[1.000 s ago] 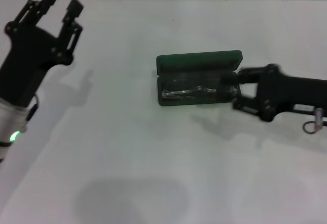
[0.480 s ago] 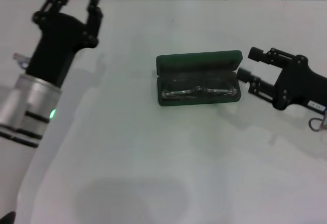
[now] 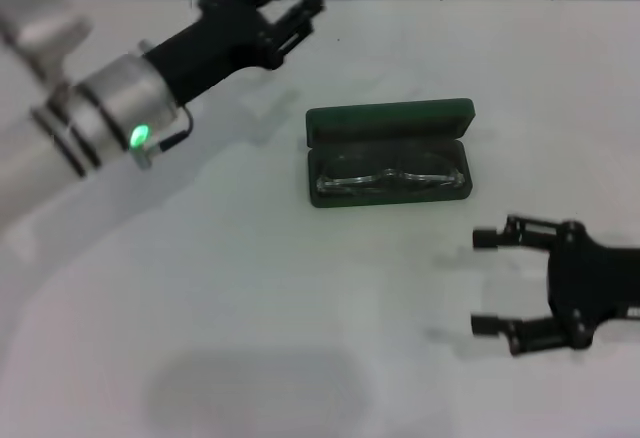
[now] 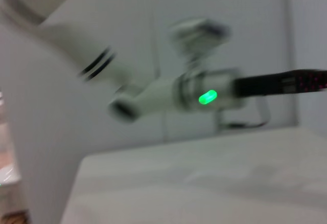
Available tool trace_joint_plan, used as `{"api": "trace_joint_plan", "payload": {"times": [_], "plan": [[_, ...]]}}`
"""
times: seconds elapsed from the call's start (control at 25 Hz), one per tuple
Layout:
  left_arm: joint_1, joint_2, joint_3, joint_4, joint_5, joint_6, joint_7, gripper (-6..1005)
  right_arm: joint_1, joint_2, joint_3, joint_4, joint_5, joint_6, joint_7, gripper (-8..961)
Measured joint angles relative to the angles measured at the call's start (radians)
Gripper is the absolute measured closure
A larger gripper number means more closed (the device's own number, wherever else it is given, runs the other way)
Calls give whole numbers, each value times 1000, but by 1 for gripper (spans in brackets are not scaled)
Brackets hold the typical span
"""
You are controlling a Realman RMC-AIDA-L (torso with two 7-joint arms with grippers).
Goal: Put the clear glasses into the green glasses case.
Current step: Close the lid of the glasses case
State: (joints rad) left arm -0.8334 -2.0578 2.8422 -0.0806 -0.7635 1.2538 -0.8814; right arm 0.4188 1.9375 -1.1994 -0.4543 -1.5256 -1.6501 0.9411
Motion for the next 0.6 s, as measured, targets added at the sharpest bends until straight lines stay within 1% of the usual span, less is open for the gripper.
{"api": "trace_joint_plan", "payload": {"times": [0.12,0.16,0.2,0.32,0.44,0.52,0.6], "plan": [[-76,-20,0,-66,95,-84,-131,529,0,4,-3,-7,-43,-5,-3,67],[-101,-27,0,-71,118,-114,-148,529,-2,6,-3,-11,-49,-6,-4,67],[-127,-30,0,-61,141,-158,-154,529,-12,7,-1,-17,-53,-9,-5,67],[-194,-31,1,-5,221,-310,-168,529,-24,7,2,-20,-54,-13,-6,68],[-234,-35,1,53,307,-465,-170,529,-28,8,2,-20,-56,-10,-12,68],[-246,-36,2,102,362,-543,-172,529,-31,9,1,-20,-62,-12,-15,68],[-250,-36,2,140,403,-588,-172,528,-32,10,2,-20,-73,-16,-15,68]]}}
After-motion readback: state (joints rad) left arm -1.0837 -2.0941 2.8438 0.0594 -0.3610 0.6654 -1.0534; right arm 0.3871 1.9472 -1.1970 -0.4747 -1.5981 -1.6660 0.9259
